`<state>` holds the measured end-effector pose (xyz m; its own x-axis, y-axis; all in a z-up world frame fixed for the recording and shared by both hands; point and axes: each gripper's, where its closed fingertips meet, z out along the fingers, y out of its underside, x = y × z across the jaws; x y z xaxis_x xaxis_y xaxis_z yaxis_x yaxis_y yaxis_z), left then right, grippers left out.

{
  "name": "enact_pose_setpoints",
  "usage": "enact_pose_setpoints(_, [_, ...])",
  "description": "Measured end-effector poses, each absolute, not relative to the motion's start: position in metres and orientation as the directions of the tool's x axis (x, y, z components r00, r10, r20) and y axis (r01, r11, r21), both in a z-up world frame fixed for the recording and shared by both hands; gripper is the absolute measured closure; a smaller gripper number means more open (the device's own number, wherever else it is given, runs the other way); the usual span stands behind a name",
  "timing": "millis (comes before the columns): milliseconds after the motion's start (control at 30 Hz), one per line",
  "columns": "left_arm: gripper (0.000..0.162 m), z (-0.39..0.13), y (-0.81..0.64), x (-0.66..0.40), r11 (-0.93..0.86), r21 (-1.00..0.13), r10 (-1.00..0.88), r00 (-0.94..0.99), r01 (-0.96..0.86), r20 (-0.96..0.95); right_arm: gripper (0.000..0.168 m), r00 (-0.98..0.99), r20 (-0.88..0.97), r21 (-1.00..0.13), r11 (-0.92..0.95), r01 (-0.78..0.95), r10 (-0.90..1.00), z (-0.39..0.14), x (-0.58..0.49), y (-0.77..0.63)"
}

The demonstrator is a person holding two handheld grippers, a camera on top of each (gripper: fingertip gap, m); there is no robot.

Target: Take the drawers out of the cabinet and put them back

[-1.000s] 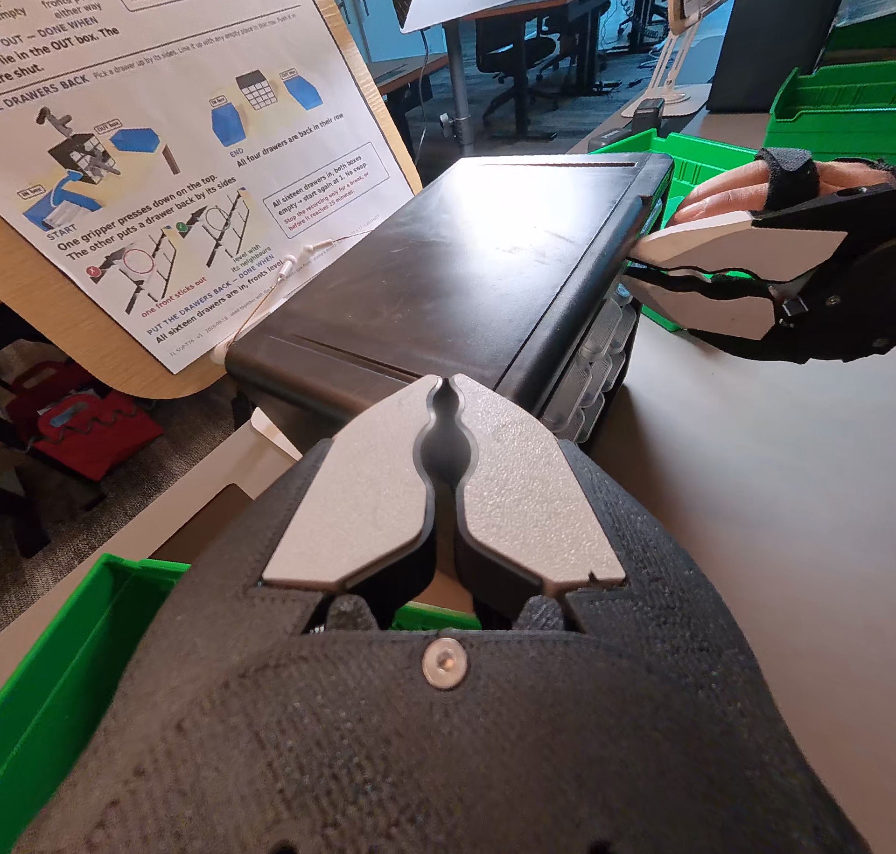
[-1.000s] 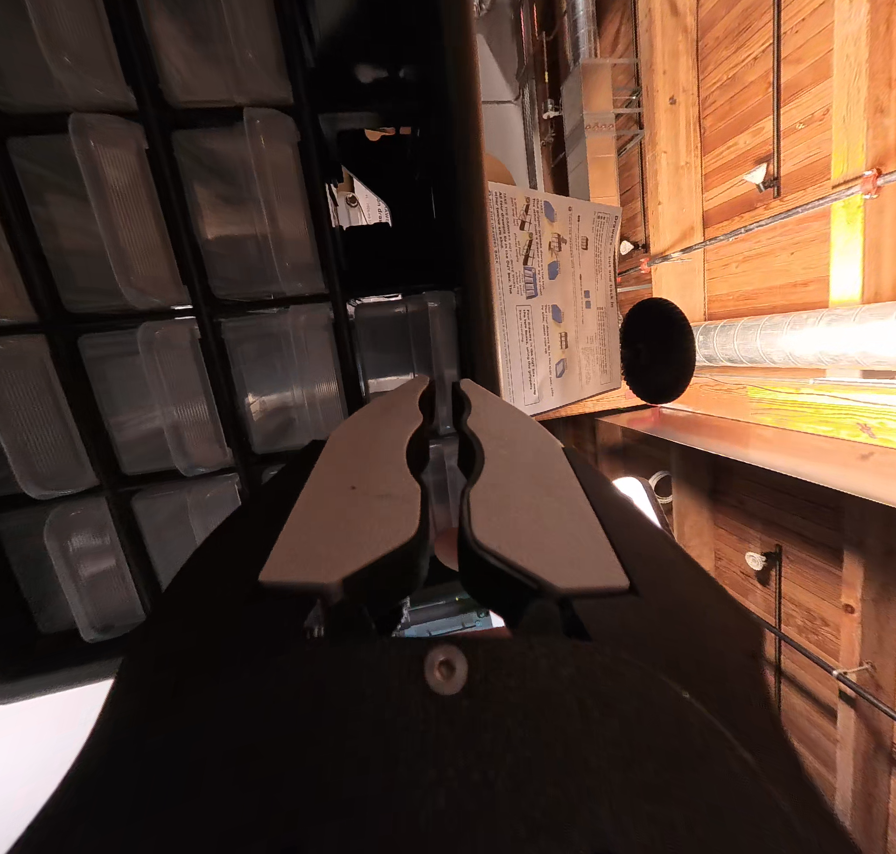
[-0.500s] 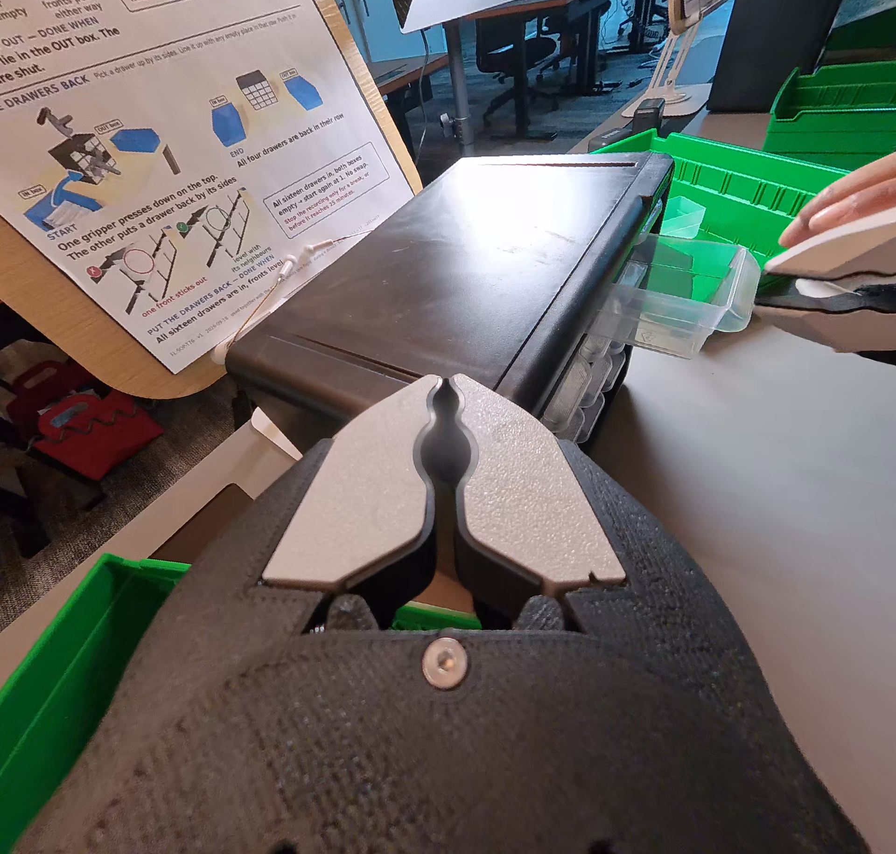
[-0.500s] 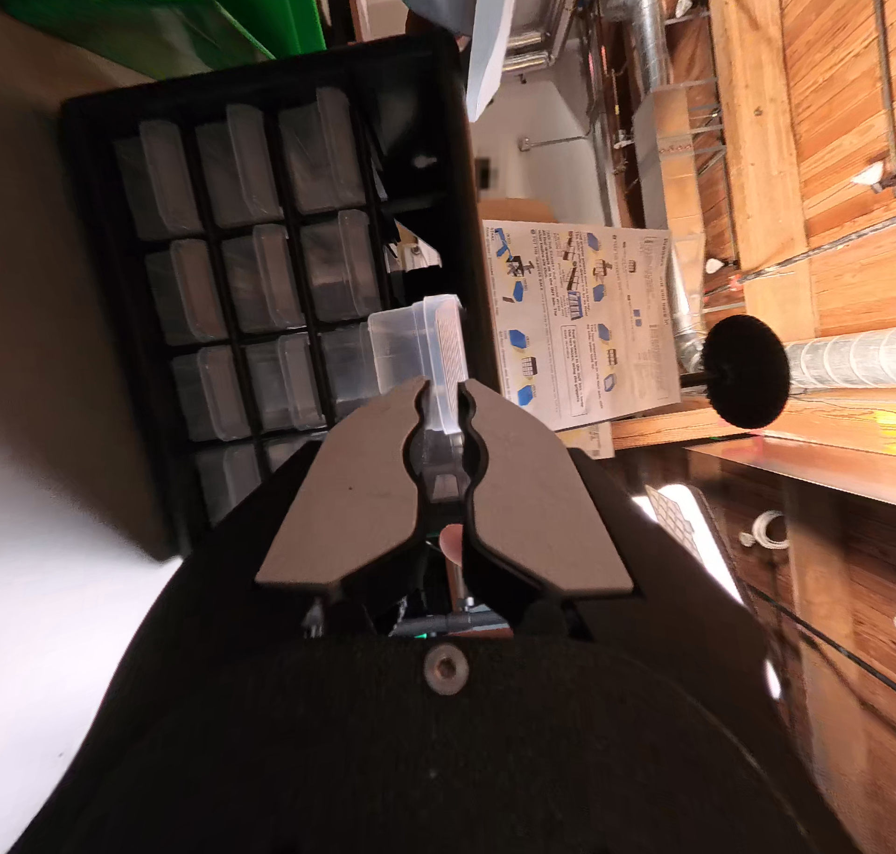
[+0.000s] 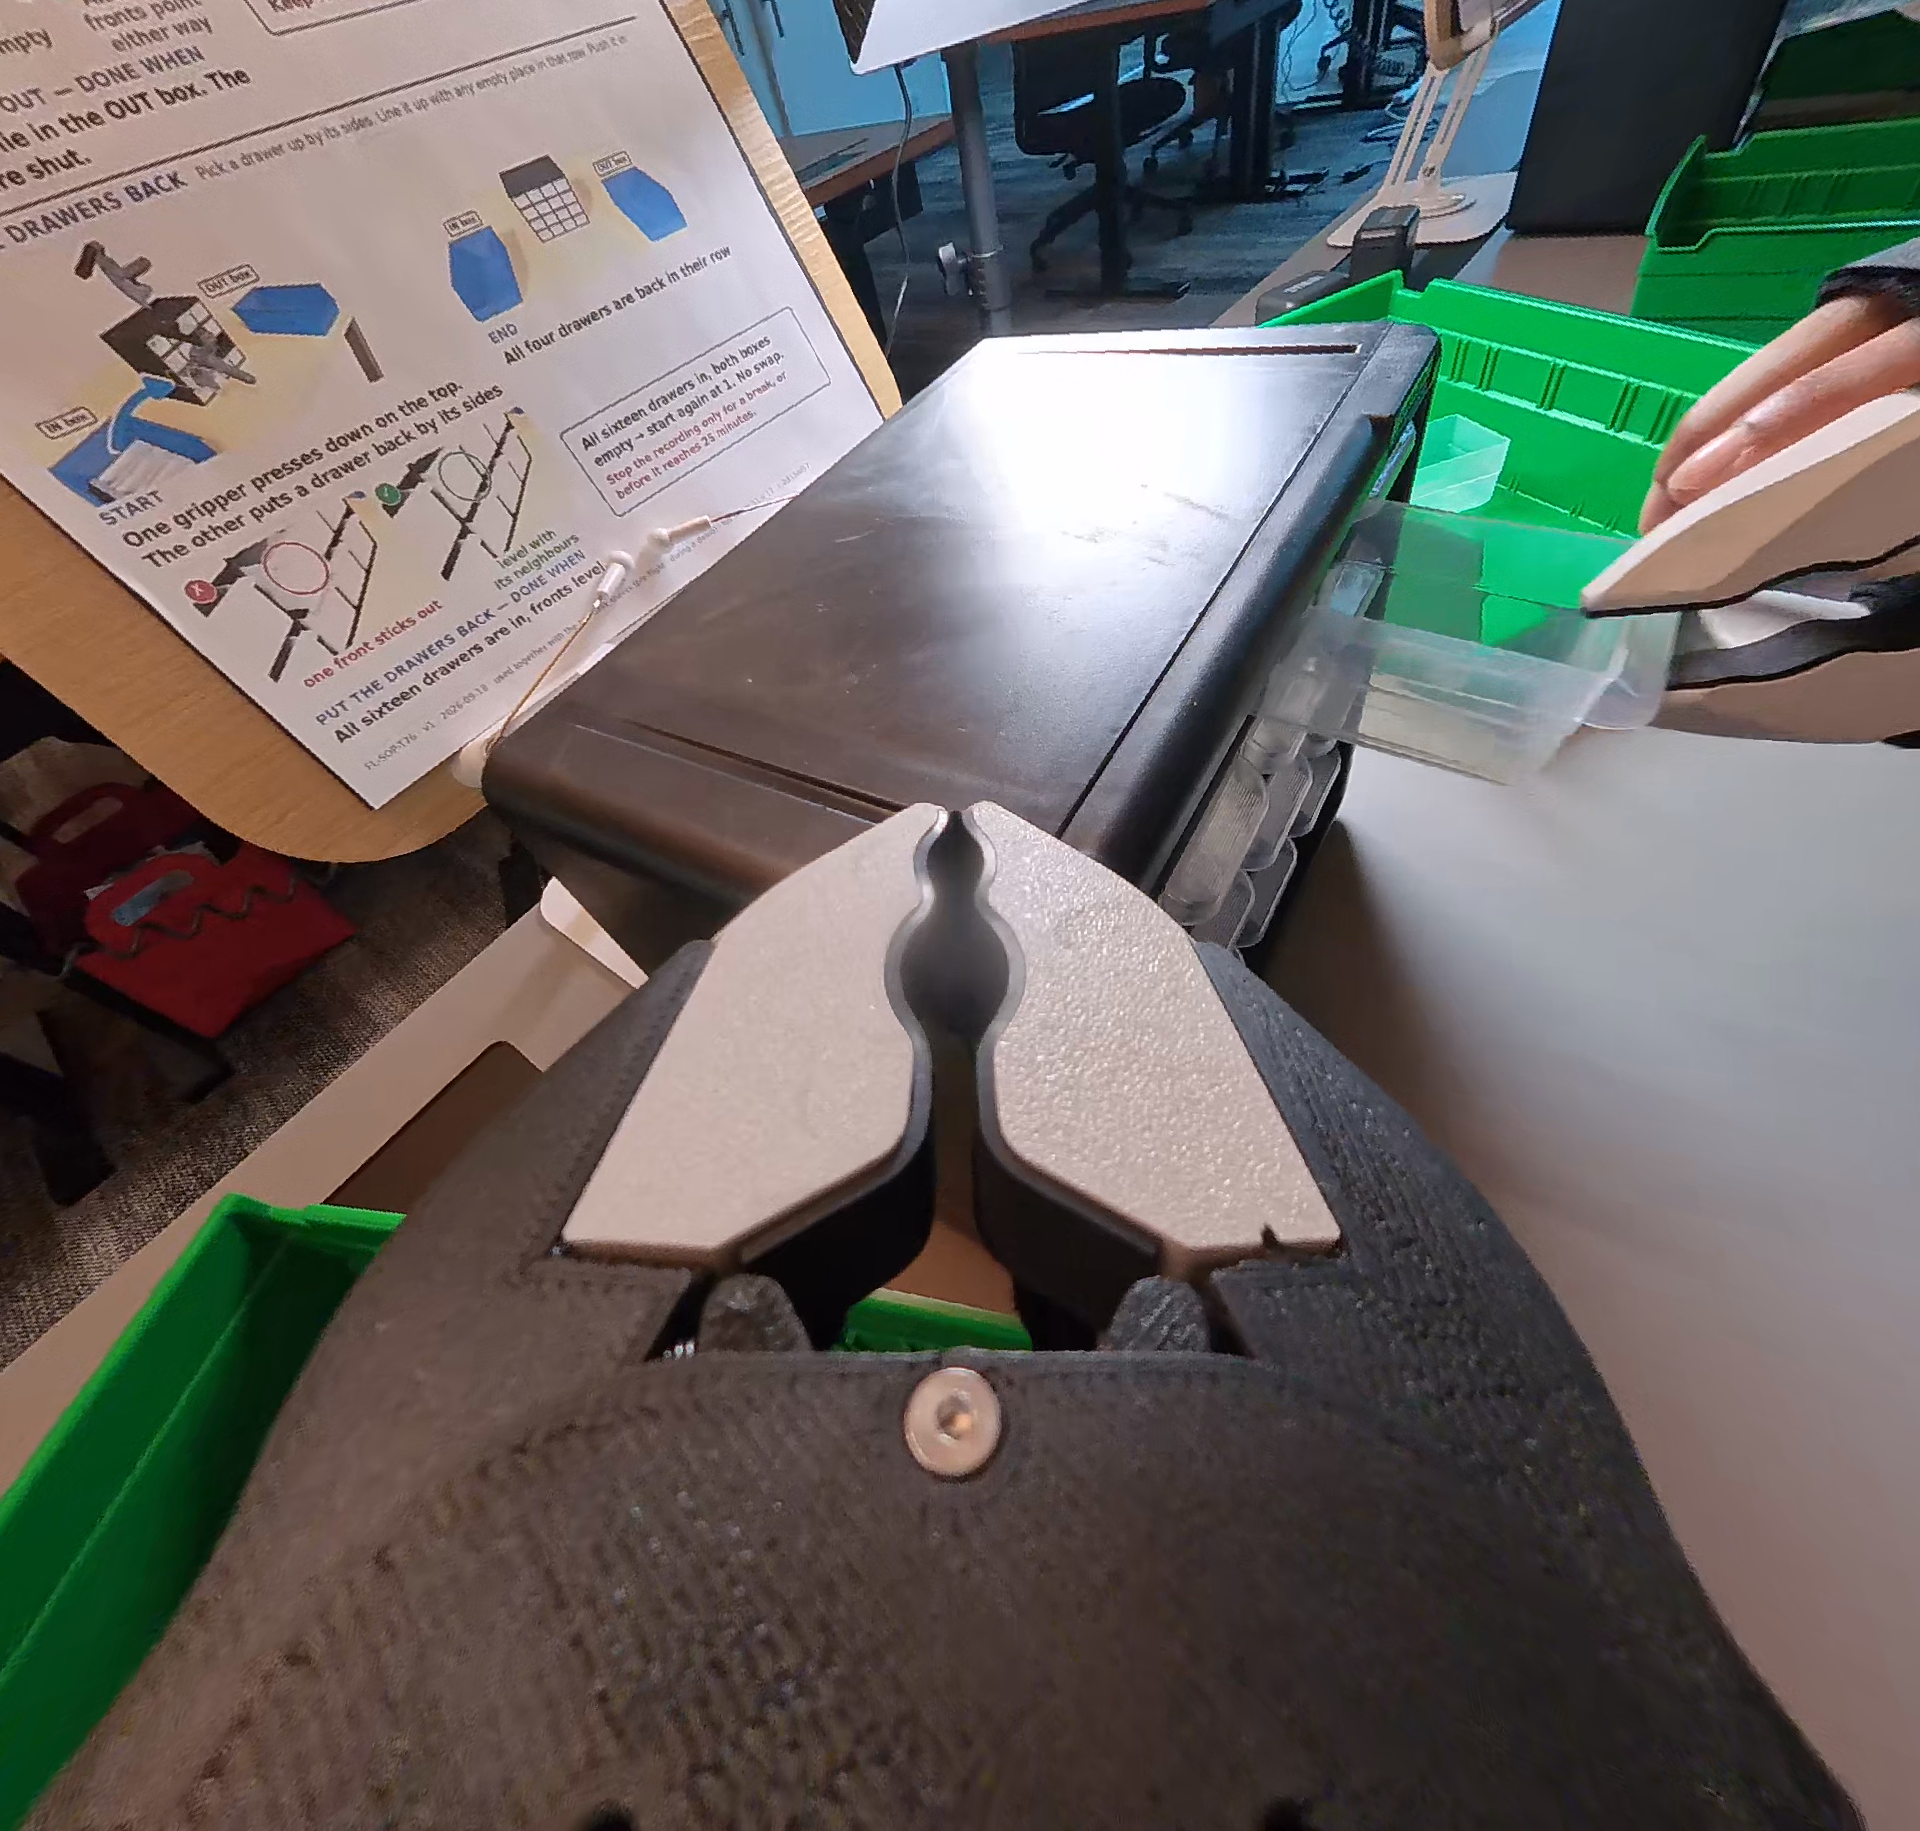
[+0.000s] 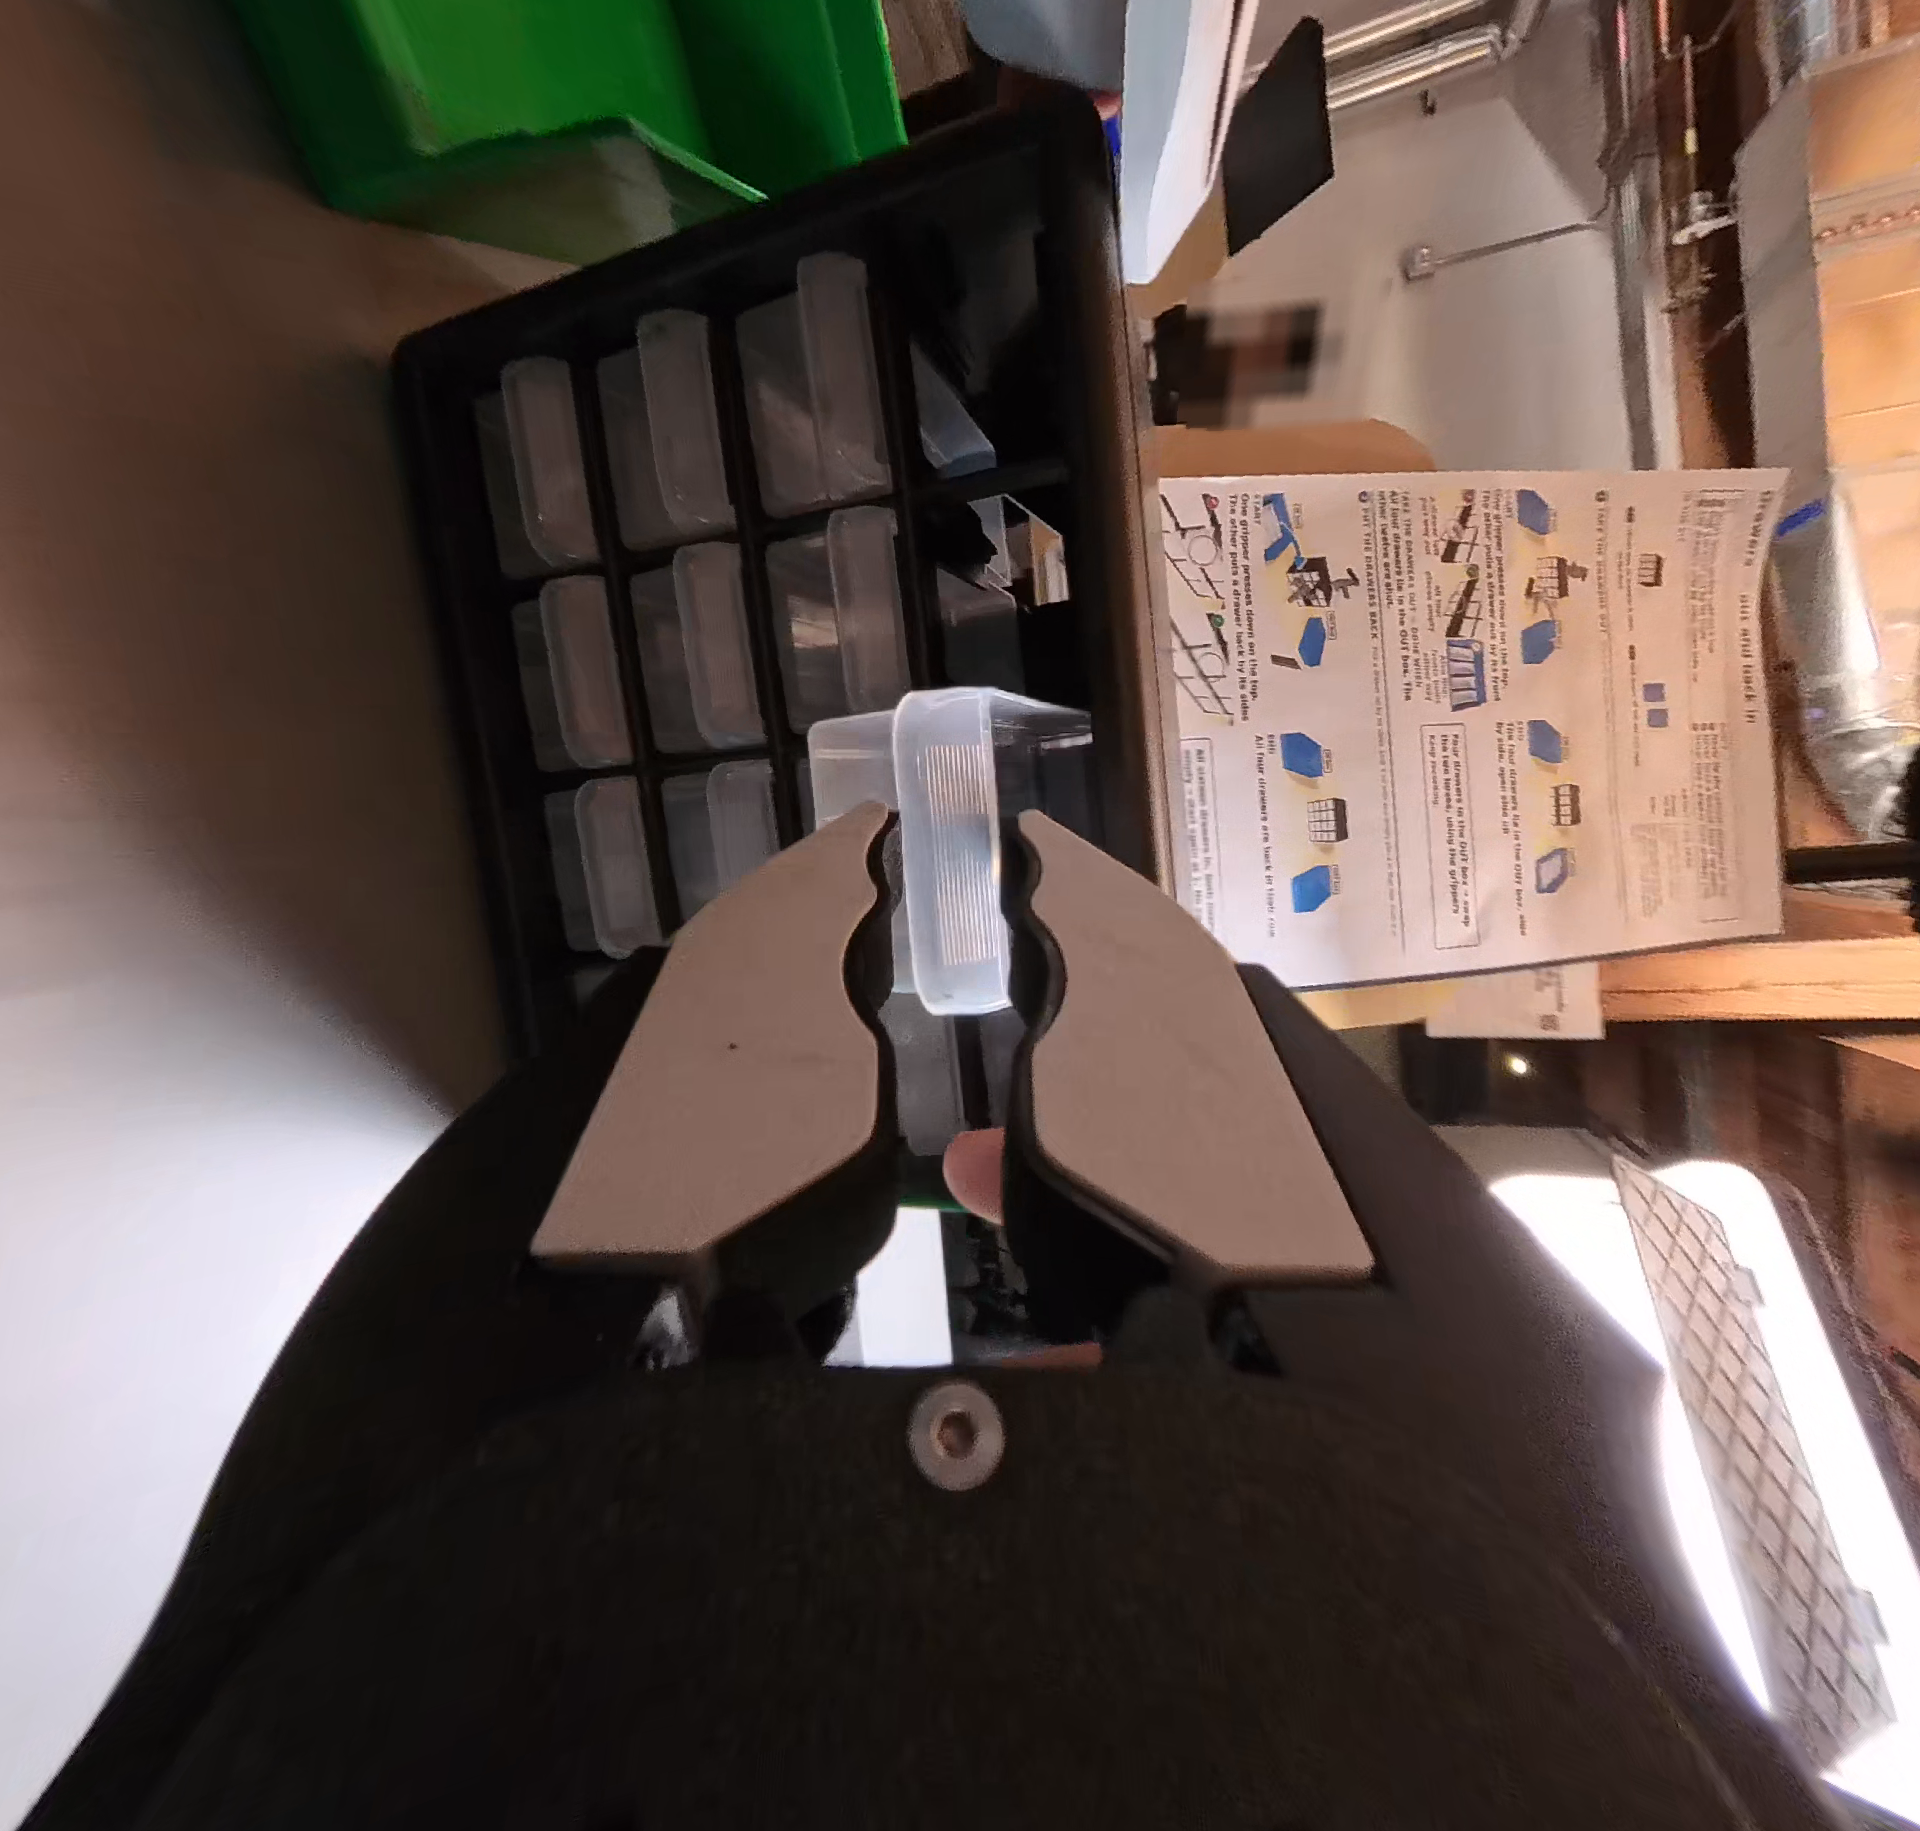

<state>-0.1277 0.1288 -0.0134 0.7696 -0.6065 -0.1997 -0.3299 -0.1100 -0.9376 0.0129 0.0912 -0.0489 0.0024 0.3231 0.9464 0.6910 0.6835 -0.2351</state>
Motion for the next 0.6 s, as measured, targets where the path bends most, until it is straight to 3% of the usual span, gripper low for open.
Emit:
enact_pose_setpoints(33, [0.162,-0.013,0.129,-0.128,-0.111,-0.938,-0.608,0.769,-0.329,-0.198,0.151,-0.003,0.94,-0.247,0.686,0.685,0.342,-0.048,0.015,0.086])
enact_pose_setpoints(267, [0.162,-0.013,0.129,-0.128,-0.112,-0.937,-0.605,0.771,-0.33,-0.199,0.151,-0.041,0.888,-0.325,0.688,0.649,0.458,-0.034,0.029,0.049])
enact_pose_setpoints(467, [0.162,-0.013,0.129,-0.128,-0.109,-0.936,-0.596,0.775,-0.335,-0.209,0.149,-0.035,0.707,-0.503,0.537,0.677,0.707,-0.031,0.039,0.048])
enact_pose_setpoints(600, [0.162,-0.013,0.129,-0.127,-0.108,-0.935,-0.597,0.774,-0.337,-0.21,0.149,-0.088,0.716,-0.457,0.56,0.691,0.693,-0.034,0.042,0.044])
